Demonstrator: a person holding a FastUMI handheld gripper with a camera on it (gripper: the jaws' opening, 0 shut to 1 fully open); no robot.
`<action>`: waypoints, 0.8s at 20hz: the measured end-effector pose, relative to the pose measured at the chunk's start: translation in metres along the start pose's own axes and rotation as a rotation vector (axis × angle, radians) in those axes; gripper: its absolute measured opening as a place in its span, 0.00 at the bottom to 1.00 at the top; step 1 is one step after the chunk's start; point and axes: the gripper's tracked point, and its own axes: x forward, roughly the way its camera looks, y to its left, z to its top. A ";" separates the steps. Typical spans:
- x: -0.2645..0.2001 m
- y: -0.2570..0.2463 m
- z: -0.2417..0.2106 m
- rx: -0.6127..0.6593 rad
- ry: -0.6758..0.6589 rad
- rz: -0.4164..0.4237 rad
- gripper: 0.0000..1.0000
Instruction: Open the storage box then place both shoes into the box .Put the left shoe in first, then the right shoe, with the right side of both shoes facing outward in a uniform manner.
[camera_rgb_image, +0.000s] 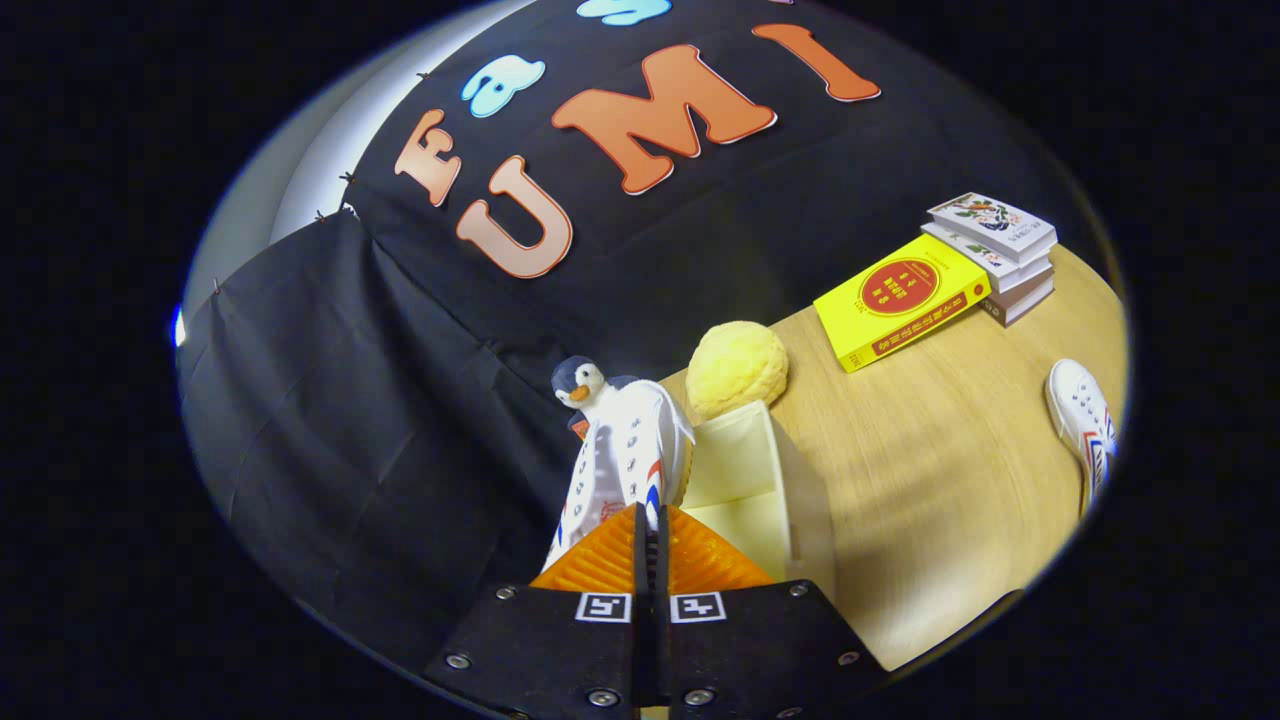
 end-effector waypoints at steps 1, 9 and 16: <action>0.009 0.003 -0.010 -0.020 0.013 -0.023 0.00; 0.028 -0.006 -0.011 -0.246 -0.044 -0.149 0.00; -0.021 -0.073 0.036 -0.159 -0.115 -0.246 0.01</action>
